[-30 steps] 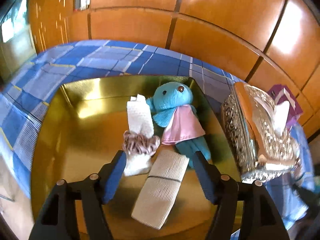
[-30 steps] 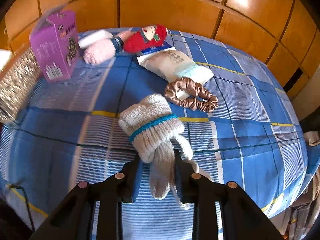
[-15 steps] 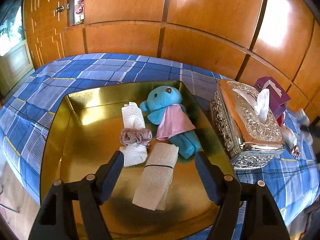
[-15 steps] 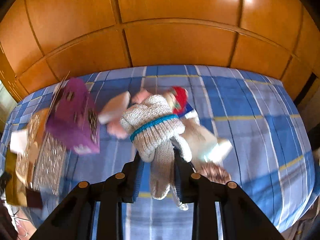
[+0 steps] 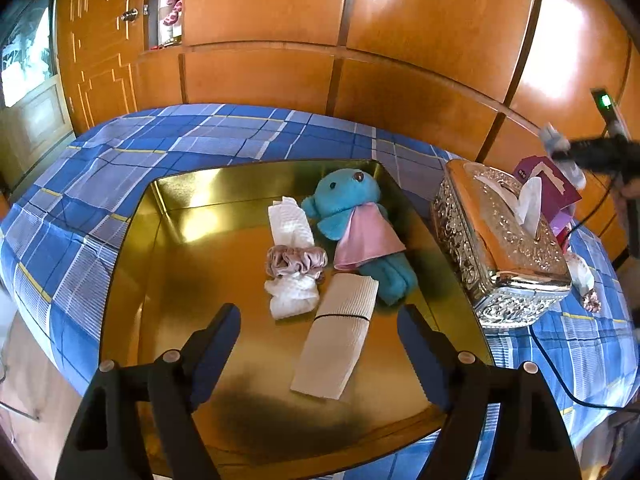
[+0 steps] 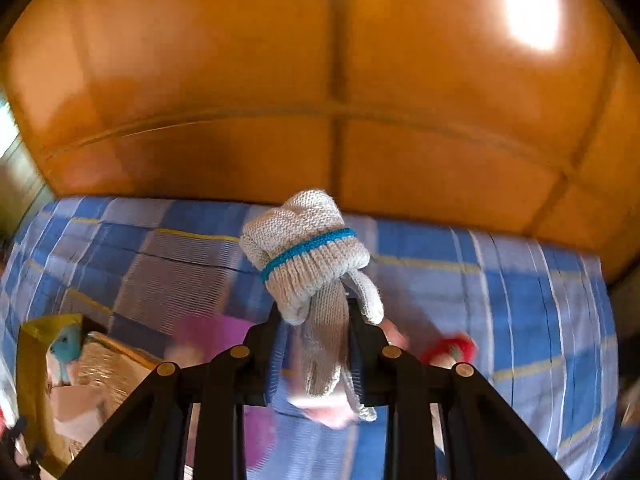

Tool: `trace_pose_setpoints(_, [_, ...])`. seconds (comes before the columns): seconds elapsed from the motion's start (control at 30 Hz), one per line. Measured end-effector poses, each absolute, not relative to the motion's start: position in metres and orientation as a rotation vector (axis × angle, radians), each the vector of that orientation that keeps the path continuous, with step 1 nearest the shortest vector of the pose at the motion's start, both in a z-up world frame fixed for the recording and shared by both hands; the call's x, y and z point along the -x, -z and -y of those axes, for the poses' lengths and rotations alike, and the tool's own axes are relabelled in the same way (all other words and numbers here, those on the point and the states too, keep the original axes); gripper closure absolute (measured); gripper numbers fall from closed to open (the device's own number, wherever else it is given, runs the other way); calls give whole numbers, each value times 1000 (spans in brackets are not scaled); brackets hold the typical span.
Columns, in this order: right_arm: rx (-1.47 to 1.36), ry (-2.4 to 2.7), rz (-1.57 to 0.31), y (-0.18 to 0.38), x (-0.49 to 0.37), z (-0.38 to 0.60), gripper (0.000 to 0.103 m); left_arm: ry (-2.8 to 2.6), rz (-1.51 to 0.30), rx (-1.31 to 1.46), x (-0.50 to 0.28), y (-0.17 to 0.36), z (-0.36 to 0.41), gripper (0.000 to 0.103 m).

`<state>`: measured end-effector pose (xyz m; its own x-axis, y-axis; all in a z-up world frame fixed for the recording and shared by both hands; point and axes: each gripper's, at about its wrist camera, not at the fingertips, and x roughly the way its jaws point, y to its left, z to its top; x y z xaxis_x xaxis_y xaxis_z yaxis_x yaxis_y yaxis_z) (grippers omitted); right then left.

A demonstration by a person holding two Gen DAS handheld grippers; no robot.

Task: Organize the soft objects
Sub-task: 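Carry the knit gloves with the right tool and release them in the gold tray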

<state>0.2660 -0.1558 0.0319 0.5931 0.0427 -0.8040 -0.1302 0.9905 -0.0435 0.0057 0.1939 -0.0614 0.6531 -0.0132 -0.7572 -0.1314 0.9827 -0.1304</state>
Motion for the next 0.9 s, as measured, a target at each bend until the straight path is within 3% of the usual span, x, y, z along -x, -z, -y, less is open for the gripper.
trace_pose_setpoints(0.23, [356, -410, -807, -45, -229, 47, 76, -92, -851, 189, -2, 62, -200, 22])
trace_pose_setpoints(0.5, [609, -651, -796, -22, -135, -38, 76, -176, -834, 216, 7, 59, -224, 22])
trace_pose_setpoints(0.63, [610, -753, -812, -18, -94, -57, 76, -216, -822, 229, 11, 58, -237, 22])
trace_pose_setpoints(0.9, [393, -781, -1024, 29, -71, -84, 72, -263, -793, 236, 17, 52, -249, 19])
